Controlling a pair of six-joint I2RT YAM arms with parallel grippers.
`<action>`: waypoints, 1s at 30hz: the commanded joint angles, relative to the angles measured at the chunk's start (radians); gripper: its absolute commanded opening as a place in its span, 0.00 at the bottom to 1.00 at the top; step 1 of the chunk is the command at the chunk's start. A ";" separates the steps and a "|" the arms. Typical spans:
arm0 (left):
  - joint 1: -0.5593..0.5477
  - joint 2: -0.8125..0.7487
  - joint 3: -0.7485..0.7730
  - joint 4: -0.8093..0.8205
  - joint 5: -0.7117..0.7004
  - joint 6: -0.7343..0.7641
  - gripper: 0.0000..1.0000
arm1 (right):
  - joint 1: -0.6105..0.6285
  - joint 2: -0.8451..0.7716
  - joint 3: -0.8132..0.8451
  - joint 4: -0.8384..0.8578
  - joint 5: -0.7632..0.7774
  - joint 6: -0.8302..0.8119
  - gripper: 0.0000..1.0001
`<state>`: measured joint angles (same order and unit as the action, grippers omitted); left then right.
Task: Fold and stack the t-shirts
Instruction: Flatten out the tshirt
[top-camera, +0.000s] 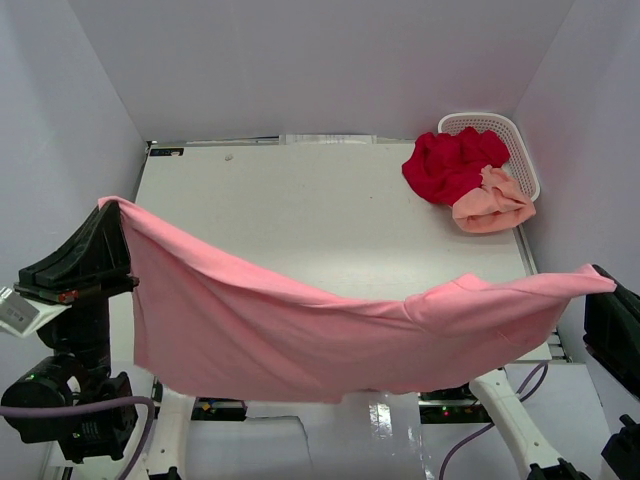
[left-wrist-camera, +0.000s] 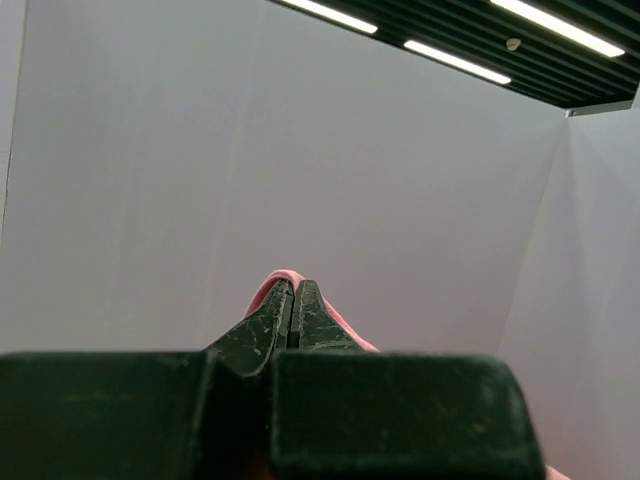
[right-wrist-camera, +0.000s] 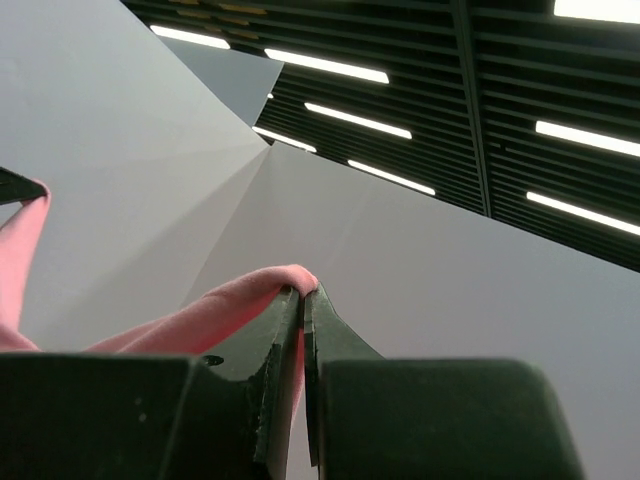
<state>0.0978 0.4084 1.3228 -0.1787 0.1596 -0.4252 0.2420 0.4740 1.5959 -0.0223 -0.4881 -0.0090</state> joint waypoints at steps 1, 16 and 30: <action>-0.010 0.010 -0.022 -0.057 -0.063 0.017 0.00 | -0.018 -0.012 0.015 0.071 -0.020 0.030 0.08; -0.033 0.009 0.065 -0.094 -0.137 0.031 0.00 | -0.046 -0.070 0.050 0.212 -0.033 0.069 0.08; -0.056 -0.017 0.024 -0.107 -0.204 0.036 0.00 | -0.112 -0.048 0.012 0.260 -0.064 0.168 0.08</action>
<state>0.0460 0.3862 1.3514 -0.2794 -0.0051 -0.4004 0.1425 0.4049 1.6047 0.1810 -0.5598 0.1242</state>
